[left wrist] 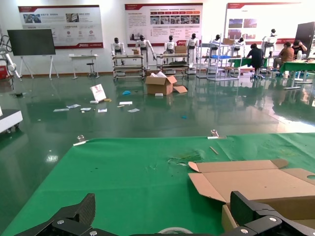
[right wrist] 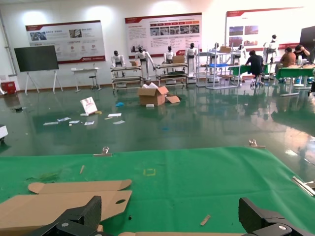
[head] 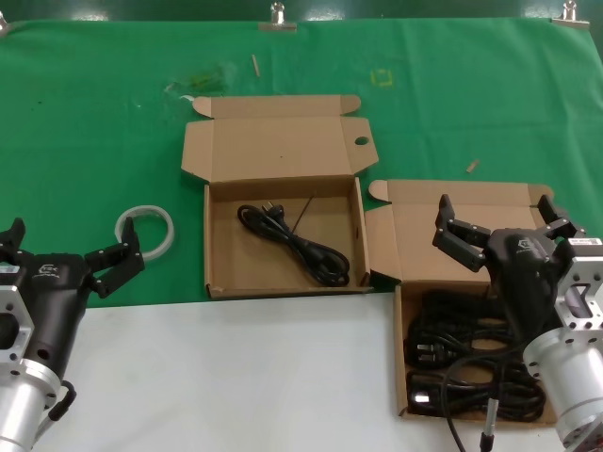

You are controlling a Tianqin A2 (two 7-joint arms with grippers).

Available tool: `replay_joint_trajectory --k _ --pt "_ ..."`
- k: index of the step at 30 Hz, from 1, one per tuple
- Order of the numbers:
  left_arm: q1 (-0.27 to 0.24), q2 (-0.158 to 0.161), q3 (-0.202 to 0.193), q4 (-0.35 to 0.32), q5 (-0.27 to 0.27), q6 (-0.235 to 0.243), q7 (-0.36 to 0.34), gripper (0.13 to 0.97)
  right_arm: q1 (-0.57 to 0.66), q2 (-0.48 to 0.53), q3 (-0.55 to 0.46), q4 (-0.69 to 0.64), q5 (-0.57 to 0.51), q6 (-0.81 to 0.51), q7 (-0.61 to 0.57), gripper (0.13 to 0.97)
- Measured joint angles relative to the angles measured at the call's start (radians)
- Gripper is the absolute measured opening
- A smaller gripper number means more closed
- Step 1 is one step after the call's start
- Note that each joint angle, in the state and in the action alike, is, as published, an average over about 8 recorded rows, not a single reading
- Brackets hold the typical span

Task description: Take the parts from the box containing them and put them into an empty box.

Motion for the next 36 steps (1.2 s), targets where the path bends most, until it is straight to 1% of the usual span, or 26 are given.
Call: replay_joint_trajectory --k 36 --pt "0.0 0.0 0.0 0.0 0.0 0.0 0.0 0.965 0.0 0.0 0.0 0.0 0.0 0.0 0.0 0.966"
